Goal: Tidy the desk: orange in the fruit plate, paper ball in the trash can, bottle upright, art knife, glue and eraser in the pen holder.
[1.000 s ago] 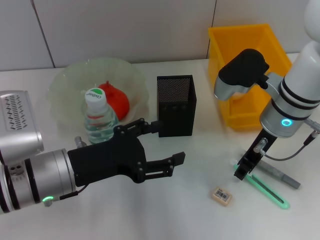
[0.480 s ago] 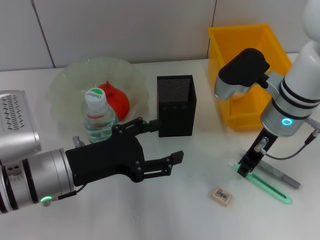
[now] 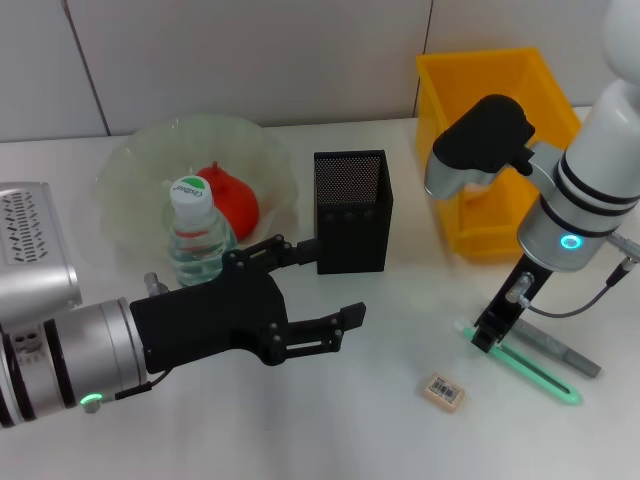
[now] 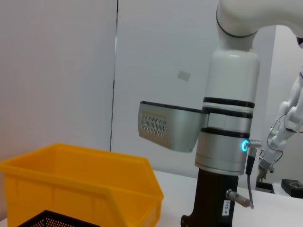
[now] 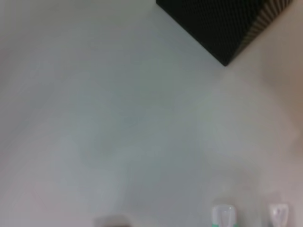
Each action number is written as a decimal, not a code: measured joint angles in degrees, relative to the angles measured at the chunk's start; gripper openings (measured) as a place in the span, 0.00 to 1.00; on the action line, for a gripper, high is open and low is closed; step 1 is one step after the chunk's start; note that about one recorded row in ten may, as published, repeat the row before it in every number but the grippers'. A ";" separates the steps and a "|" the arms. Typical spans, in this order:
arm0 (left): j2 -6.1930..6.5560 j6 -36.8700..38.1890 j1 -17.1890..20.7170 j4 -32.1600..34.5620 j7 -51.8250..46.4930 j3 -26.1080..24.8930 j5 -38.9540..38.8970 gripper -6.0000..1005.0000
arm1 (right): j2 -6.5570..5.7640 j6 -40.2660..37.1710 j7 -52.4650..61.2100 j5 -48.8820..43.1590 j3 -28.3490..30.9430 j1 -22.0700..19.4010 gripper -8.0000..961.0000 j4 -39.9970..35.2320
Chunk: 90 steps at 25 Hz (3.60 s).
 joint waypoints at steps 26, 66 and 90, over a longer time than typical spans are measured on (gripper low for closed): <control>-0.09 -0.01 -0.61 -0.32 0.80 0.29 -0.03 0.87 | -1.28 -4.42 -2.48 6.77 18.91 -1.96 0.19 28.90; -0.32 0.57 -0.01 -0.32 0.21 1.12 -0.35 0.87 | -5.70 0.18 -51.65 56.70 38.67 -13.97 0.19 -1.11; -0.44 0.46 -0.49 -0.70 0.05 1.93 -1.32 0.87 | -1.52 18.42 -63.01 57.12 32.01 -5.23 0.21 -12.87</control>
